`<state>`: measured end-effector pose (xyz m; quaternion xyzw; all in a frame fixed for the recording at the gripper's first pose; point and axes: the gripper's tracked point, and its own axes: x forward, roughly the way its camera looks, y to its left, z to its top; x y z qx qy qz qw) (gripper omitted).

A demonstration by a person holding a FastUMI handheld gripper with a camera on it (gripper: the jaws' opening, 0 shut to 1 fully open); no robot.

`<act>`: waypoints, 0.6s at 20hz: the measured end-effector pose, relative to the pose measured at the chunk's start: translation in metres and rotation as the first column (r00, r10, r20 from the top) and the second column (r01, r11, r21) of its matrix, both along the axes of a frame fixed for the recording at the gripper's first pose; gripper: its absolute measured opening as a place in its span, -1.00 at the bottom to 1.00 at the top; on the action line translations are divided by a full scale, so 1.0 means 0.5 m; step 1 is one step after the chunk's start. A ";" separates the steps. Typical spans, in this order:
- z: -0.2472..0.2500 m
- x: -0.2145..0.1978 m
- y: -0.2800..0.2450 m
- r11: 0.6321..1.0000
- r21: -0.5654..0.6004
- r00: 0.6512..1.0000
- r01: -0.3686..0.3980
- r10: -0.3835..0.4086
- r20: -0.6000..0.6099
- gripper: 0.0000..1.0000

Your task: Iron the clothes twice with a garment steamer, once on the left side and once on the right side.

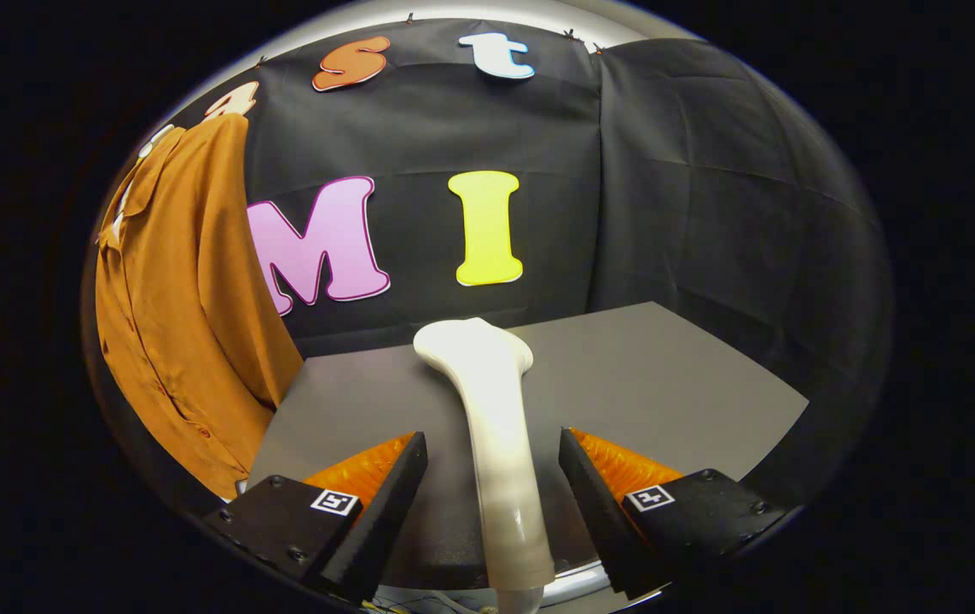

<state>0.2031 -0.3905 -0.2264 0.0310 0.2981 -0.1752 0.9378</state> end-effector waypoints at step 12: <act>-0.007 -0.003 -0.018 0.997 0.078 1.000 0.003 -0.003 0.002 -0.21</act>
